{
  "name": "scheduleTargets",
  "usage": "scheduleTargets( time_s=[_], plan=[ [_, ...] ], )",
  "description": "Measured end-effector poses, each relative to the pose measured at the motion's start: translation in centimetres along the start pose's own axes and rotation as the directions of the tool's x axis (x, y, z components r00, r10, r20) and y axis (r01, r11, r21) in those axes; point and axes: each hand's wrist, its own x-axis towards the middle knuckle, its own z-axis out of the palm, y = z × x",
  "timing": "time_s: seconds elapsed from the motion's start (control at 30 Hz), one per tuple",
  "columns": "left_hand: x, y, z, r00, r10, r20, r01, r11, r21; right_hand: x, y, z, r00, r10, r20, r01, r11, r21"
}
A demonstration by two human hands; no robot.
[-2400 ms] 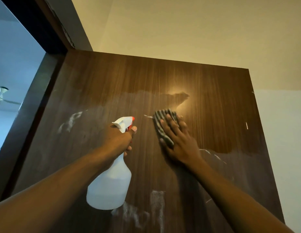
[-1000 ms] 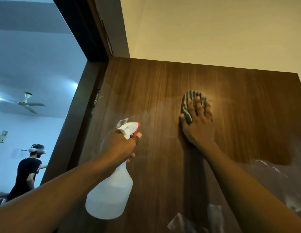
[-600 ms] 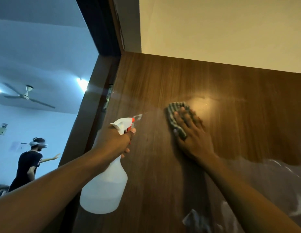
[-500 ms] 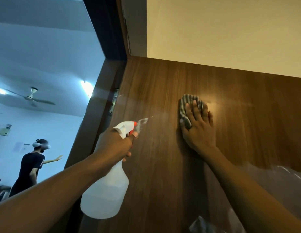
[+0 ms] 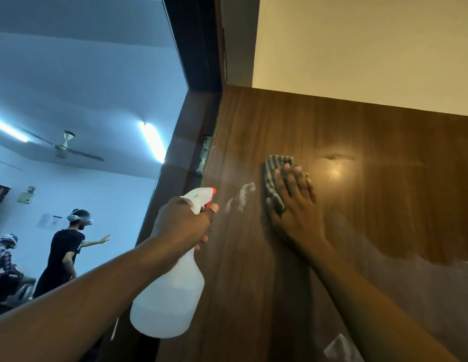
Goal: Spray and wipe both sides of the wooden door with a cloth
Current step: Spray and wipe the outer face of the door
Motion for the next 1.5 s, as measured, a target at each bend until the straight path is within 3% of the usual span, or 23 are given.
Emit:
scheduleTargets(
  time_s=[0.07, 0.13, 0.3, 0.43, 0.53, 0.6, 0.67, 0.73, 0.87, 0.97, 1.03, 1.13, 1.27, 1.33, 1.4, 1.5],
  plan=[
    [0.1, -0.2, -0.9, 1.000, 0.005, -0.009, -0.005, 1.000, 0.004, 3.1, -1.9, 0.3, 0.990, 0.140, -0.030, -0.139, 0.989, 0.047],
    [0.1, -0.3, -1.8, 1.000, 0.019, -0.025, -0.018, 0.999, 0.033, 6.2, -4.8, 0.5, 0.983, 0.177, -0.055, -0.173, 0.983, 0.064],
    [0.0, -0.6, -3.4, 0.998, -0.019, -0.060, 0.024, 0.997, 0.078, 6.7, -11.1, 1.7, 0.998, -0.037, 0.044, 0.033, 0.996, 0.081],
    [-0.5, -1.5, -4.0, 0.998, -0.048, -0.039, 0.050, 0.998, 0.049, 2.4, -9.5, 1.9, 0.981, -0.183, 0.057, 0.180, 0.982, 0.062],
    [-0.8, -2.0, -4.4, 0.998, -0.055, -0.022, 0.055, 0.998, 0.039, 2.9, -7.9, 1.4, 1.000, -0.023, 0.010, 0.023, 1.000, 0.018],
    [-0.7, -2.2, -4.8, 0.999, -0.044, -0.023, 0.045, 0.998, 0.033, 5.4, -9.2, 1.3, 0.994, 0.108, -0.016, -0.107, 0.993, 0.055],
    [-0.7, -2.2, -5.0, 0.999, -0.038, -0.030, 0.040, 0.998, 0.049, 7.8, -11.5, 1.1, 0.989, 0.148, -0.018, -0.145, 0.983, 0.114],
    [-0.8, -2.2, -5.4, 0.999, -0.038, -0.038, 0.040, 0.998, 0.043, 8.3, -13.9, 0.9, 0.998, 0.067, 0.003, -0.066, 0.991, 0.115],
    [-1.6, -2.1, -5.5, 0.999, -0.027, -0.037, 0.027, 1.000, 0.014, 2.7, -16.2, 1.7, 0.970, -0.239, 0.052, 0.234, 0.969, 0.081],
    [-2.7, -1.9, -5.0, 0.999, -0.027, -0.028, 0.028, 0.999, 0.039, -2.5, -15.1, 2.6, 0.941, -0.318, 0.117, 0.313, 0.948, 0.057],
    [-3.5, -1.9, -4.7, 1.000, -0.003, -0.002, 0.003, 1.000, 0.005, -4.2, -12.6, 2.3, 0.952, -0.279, 0.122, 0.278, 0.960, 0.031],
    [-4.1, -2.1, -4.4, 1.000, 0.009, 0.028, -0.010, 1.000, 0.017, -3.6, -9.0, 1.0, 0.991, -0.096, 0.095, 0.094, 0.995, 0.023],
    [-3.8, -2.5, -3.2, 0.998, -0.040, 0.038, 0.039, 0.999, 0.023, 0.3, -10.8, 0.4, 0.995, 0.093, 0.041, -0.097, 0.989, 0.108],
    [-3.8, -2.6, -2.1, 0.998, -0.029, 0.053, 0.028, 0.999, 0.021, 1.0, -13.0, 1.1, 0.999, 0.031, 0.043, -0.035, 0.994, 0.100],
    [-4.2, -2.4, -1.4, 0.998, -0.029, 0.056, 0.028, 0.999, 0.022, -0.4, -14.8, 2.1, 0.989, -0.136, 0.056, 0.133, 0.989, 0.062],
    [-5.2, -2.0, -0.6, 0.997, -0.052, 0.051, 0.051, 0.998, 0.022, -6.3, -15.9, 2.6, 0.956, -0.288, 0.062, 0.276, 0.949, 0.153]
  ],
)
